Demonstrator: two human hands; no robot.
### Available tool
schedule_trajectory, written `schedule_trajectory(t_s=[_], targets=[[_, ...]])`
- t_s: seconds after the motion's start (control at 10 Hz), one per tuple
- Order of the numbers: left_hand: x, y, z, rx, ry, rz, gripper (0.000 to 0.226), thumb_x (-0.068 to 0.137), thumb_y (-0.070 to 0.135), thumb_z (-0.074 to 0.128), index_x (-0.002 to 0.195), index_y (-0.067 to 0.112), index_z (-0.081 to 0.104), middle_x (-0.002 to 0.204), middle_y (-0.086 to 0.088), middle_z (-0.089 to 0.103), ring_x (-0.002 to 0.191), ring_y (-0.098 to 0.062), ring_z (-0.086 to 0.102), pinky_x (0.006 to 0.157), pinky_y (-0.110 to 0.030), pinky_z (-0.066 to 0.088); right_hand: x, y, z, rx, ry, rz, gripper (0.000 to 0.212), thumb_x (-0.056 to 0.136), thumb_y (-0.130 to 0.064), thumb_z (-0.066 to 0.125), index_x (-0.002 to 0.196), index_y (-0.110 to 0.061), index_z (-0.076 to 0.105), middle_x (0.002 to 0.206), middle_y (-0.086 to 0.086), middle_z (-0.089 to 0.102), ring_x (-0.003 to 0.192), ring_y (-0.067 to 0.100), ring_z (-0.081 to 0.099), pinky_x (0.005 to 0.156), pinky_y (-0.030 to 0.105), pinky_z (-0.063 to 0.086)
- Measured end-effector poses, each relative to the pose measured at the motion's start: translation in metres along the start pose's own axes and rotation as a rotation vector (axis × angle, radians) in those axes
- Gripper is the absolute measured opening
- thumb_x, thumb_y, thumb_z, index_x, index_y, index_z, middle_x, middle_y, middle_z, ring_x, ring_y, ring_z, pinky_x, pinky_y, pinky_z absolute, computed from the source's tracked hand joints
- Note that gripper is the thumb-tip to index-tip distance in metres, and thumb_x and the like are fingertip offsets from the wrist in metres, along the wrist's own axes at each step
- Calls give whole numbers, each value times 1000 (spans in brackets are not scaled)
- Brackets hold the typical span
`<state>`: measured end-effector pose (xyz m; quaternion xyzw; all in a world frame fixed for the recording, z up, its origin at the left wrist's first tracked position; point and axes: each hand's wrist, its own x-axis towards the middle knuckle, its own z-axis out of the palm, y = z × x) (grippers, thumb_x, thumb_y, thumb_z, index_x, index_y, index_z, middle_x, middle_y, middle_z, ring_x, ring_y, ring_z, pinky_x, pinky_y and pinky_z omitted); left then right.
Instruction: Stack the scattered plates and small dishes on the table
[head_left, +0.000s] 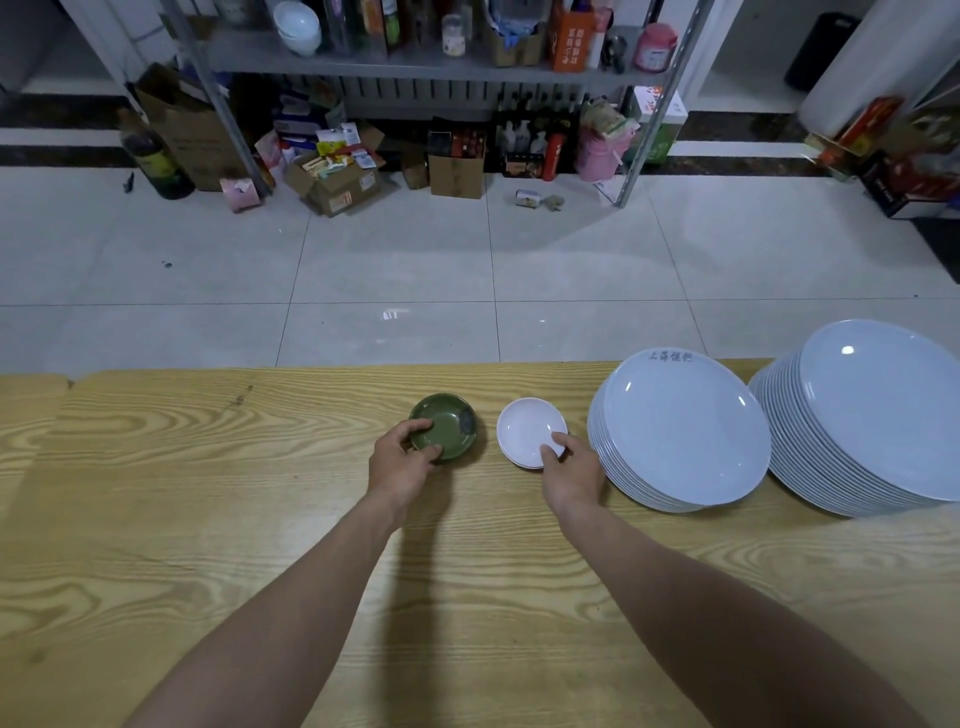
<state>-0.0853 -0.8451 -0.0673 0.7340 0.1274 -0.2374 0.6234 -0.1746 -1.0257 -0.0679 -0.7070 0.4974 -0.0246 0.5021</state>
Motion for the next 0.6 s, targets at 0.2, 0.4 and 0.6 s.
schedule_trajectory(t_s=[0.2, 0.4, 0.6], targets=[[-4, 5, -6, 84, -10, 15, 27, 89, 8, 68, 109, 25, 70, 117, -2, 58, 87, -22, 66, 86, -44, 58, -6, -3, -12, -196, -98, -111, 48, 97, -26, 59, 144, -17, 49, 146, 8, 49, 133, 27, 45, 107, 32, 35], [-22, 27, -17, 364, 94, 140, 21, 88, 19, 68, 108, 27, 67, 124, 0, 59, 114, -25, 57, 98, -37, 47, -26, 1, -30, -256, -126, -179, 56, 96, -31, 60, 147, -15, 44, 146, 8, 49, 137, 26, 42, 109, 32, 31], [-57, 56, -26, 671, 114, 352, 32, 93, 24, 61, 124, 17, 63, 132, -6, 58, 125, -25, 51, 96, -31, 39, -66, 3, -62, -148, -109, -297, 44, 93, -29, 65, 135, -19, 56, 113, 5, 61, 111, 24, 59, 92, 30, 43]])
